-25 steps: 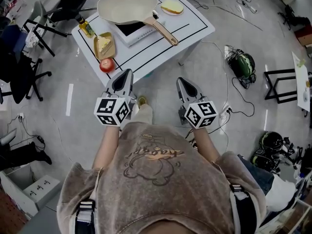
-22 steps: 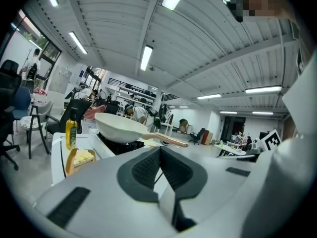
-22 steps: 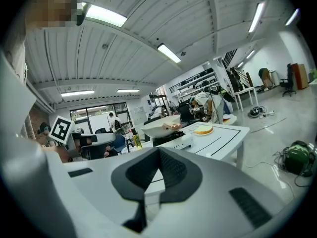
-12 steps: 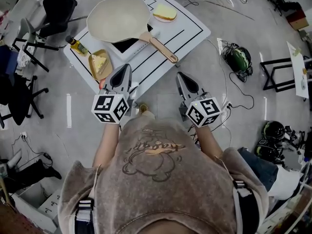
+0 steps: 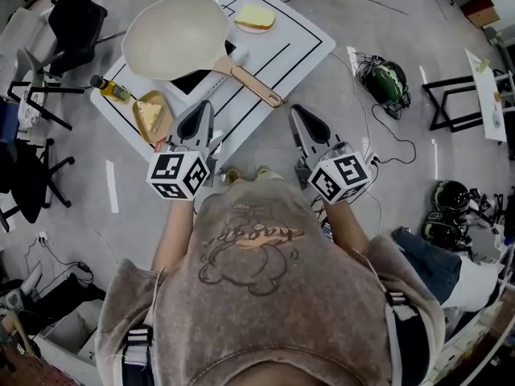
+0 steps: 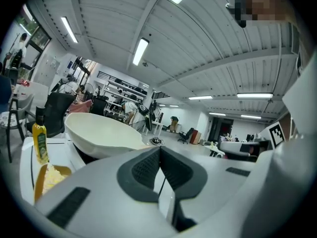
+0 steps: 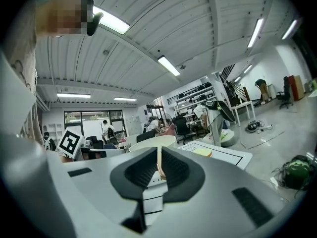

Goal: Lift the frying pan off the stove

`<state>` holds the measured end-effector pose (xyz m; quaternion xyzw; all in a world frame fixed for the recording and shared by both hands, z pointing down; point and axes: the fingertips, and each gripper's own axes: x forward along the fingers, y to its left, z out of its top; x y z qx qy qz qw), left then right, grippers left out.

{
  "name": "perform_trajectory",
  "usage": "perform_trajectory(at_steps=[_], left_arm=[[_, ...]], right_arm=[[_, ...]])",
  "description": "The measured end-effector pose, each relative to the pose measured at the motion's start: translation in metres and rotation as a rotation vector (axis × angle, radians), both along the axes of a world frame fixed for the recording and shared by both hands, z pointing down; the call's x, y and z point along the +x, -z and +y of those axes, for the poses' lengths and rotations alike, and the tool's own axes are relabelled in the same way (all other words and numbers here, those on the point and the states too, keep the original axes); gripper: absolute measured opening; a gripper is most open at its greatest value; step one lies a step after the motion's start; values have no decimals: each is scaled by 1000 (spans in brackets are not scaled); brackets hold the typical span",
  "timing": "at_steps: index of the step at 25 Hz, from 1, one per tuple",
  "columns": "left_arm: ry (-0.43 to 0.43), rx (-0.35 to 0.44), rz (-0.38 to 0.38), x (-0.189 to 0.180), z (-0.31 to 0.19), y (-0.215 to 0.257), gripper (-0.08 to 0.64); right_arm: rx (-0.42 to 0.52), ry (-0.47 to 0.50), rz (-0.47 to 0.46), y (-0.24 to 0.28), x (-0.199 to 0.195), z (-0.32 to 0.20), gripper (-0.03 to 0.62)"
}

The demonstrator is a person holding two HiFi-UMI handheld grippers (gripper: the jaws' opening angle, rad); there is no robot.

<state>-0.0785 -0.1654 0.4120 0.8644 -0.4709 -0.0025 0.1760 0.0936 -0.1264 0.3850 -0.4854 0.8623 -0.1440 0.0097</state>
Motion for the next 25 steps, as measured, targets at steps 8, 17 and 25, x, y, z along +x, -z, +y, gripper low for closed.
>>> perform_trajectory(at_steps=[8, 17, 25], left_arm=[[16, -17, 3, 11, -10, -6, 8], [47, -36, 2, 4, -18, -16, 8], [56, -53, -1, -2, -26, -26, 8]], right_arm=[[-26, 82, -9, 3, 4, -24, 167], [-126, 226, 19, -5, -20, -53, 474], [-210, 367, 82, -2, -56, -82, 488]])
